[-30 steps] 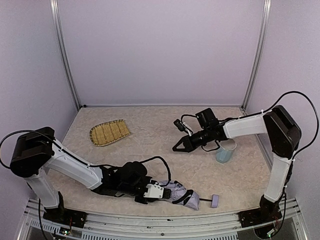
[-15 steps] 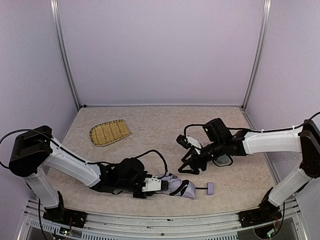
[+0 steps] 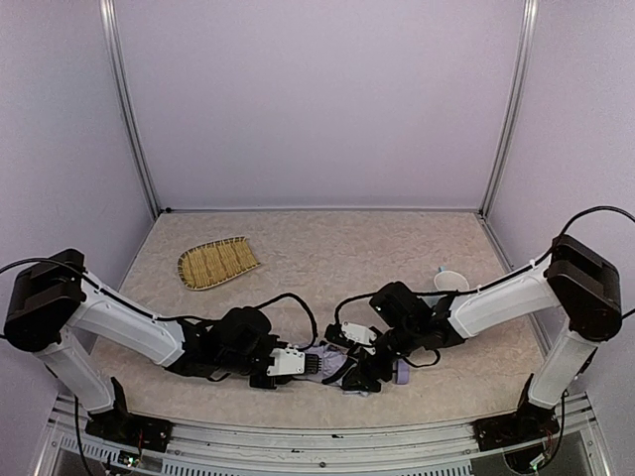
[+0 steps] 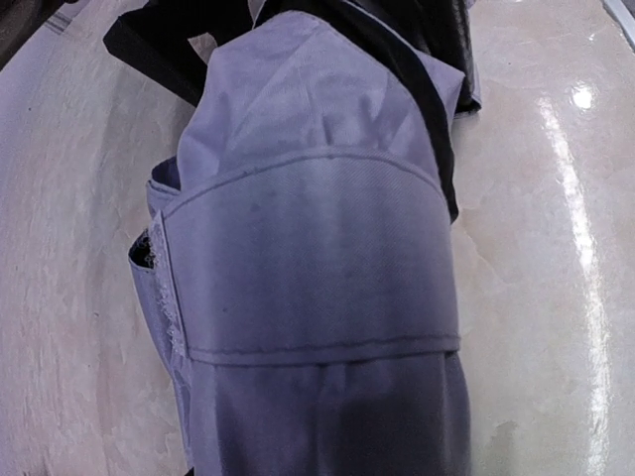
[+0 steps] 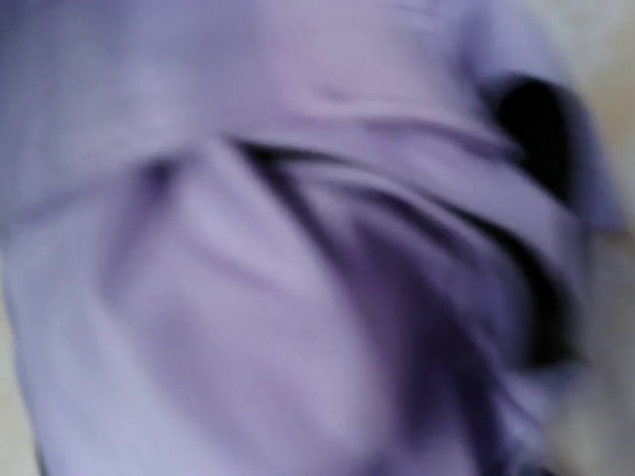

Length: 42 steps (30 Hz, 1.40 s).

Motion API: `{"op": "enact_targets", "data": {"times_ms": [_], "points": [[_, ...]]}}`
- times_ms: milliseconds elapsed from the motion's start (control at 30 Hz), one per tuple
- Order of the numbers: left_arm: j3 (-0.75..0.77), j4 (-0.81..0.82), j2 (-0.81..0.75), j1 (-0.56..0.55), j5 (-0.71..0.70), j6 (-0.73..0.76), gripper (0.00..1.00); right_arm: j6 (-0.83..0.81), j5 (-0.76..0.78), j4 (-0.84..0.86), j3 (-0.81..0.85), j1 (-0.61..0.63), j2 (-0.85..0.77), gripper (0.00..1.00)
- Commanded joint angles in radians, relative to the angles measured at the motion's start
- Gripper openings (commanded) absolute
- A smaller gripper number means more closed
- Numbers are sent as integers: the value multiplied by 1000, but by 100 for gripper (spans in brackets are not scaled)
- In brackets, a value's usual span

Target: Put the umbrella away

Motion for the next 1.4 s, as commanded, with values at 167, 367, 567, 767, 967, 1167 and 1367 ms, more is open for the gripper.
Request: {"op": "enact_targets", "data": {"times_ms": [167,367,567,767,967,1167,1367], "points": [[19,-2,36,31,50,-11,0,-15,77,184,2,32,123,75],[14,22,12,37,44,-43,0,-34,178,186,5,33,116,8],[19,114,-50,34,-113,-91,36,-88,248,138,36,31,14,0],[28,123,-200,-52,-357,-11,99,-173,348,35,114,23,-128,0],[16,251,-408,-70,-325,-187,99,-236,370,-91,219,-12,-233,0],[-27,478,-601,-4,-140,-524,98,-288,309,-299,414,-36,-255,0],[-141,539,-633,14,-89,-626,72,-300,288,-439,578,-37,-285,0]]}}
